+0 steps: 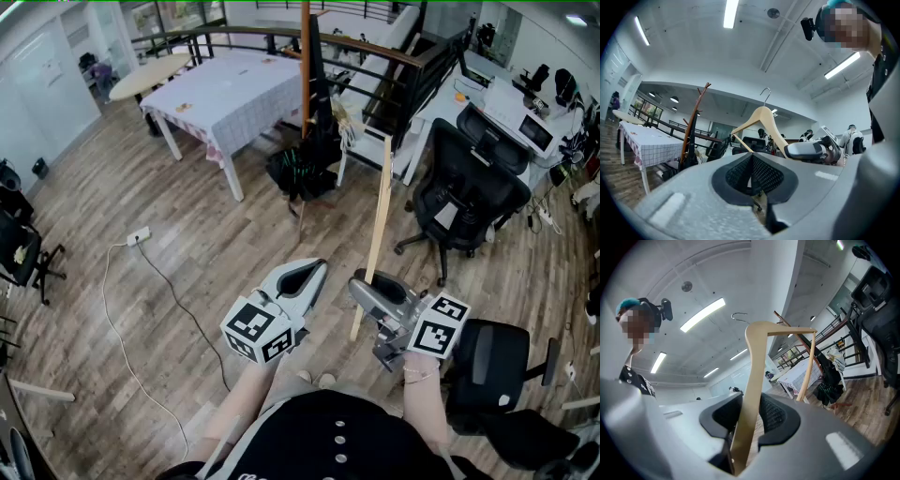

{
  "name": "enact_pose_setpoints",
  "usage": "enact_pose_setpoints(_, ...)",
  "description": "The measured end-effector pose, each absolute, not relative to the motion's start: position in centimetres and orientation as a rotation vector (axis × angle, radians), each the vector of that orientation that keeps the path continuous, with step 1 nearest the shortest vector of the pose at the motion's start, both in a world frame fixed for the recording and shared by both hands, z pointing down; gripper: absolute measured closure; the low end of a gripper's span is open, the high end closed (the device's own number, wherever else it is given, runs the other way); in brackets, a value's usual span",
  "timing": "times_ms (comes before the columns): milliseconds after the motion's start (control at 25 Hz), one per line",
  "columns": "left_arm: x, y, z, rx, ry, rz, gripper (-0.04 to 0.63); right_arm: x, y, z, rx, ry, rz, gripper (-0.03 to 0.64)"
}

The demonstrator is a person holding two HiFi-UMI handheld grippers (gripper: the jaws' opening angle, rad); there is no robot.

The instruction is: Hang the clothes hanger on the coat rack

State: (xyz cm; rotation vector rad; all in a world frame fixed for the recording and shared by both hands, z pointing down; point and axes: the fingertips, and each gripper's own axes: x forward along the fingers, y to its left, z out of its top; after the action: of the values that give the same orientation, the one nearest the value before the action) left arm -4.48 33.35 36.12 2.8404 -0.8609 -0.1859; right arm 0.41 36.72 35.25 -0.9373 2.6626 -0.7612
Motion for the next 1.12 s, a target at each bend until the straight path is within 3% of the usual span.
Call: enact_pose_setpoints(1120,-1.3,33.2,36.4,2.821,-0.917,-0.230,0.597,3.2,36.1,35.6,-0.869,2.694,-0.804,0.492)
